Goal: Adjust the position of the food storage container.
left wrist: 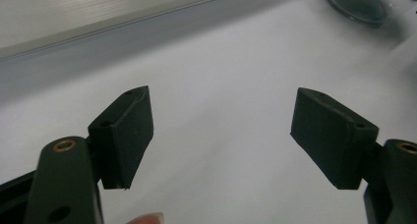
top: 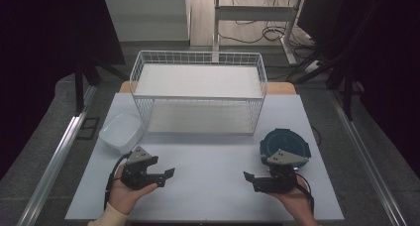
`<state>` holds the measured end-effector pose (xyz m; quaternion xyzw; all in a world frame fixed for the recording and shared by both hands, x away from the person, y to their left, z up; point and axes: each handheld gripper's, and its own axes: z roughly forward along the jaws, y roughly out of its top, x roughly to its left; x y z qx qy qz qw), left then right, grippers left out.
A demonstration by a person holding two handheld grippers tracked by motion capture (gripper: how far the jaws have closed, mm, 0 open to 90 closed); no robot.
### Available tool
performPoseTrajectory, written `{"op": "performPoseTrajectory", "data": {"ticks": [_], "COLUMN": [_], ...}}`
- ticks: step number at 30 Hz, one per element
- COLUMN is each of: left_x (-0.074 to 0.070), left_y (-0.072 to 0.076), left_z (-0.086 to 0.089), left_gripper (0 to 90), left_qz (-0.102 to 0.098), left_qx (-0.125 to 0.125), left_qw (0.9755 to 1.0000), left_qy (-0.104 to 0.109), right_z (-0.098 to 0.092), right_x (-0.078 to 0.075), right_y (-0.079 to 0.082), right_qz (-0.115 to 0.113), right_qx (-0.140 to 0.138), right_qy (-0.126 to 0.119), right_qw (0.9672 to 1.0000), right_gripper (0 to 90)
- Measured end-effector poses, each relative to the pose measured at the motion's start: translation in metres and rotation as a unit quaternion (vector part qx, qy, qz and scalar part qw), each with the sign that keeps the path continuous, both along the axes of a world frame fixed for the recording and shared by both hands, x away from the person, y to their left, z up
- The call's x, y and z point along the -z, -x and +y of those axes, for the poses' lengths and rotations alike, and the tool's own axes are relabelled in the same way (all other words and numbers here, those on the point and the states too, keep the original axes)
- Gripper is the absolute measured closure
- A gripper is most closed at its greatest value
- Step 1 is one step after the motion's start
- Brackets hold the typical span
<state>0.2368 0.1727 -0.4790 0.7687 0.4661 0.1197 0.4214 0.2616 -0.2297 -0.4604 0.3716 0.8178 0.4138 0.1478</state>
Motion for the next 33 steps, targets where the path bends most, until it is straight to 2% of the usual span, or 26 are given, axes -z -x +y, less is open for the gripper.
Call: {"op": "performPoseTrajectory", "data": {"ticks": [7,13,21,23,28,32,33], "left_x": [-0.004,-0.005,-0.001,-0.003,-0.002,-0.002,-0.004], "left_y": [-0.001,-0.001,0.0,0.001,0.002,-0.001,-0.002], "left_z": [-0.004,-0.006,-0.01,-0.011,-0.008,-0.006,-0.007], "left_gripper": [23.4,23.3,23.1,23.0,22.8,22.8,22.7], "left_qz": [0.003,0.002,0.015,0.011,0.009,0.019,0.011], "left_qx": [0.0,0.003,0.014,0.016,0.007,0.003,-0.001], "left_qw": [0.9999,1.0,0.9998,0.9998,0.9999,0.9998,0.9999], "left_qy": [0.011,0.006,0.001,-0.001,-0.012,-0.007,-0.006], "right_z": [0.001,0.005,0.004,0.005,0.004,0.002,0.001], "right_x": [0.001,0.003,0.001,-0.001,-0.007,-0.009,-0.009], "right_y": [0.0,0.0,-0.003,-0.002,-0.002,-0.001,0.001], "right_qz": [0.001,0.003,0.005,0.003,0.0,0.005,0.007], "right_qx": [0.0,-0.007,0.002,0.001,0.003,0.01,0.012], "right_qy": [0.002,0.004,-0.002,-0.002,-0.008,-0.015,-0.017], "right_qw": [1.0,1.0,1.0,1.0,1.0,0.9998,0.9998], "right_gripper": [18.0,18.0,18.1,18.1,18.1,18.6,19.1]}}
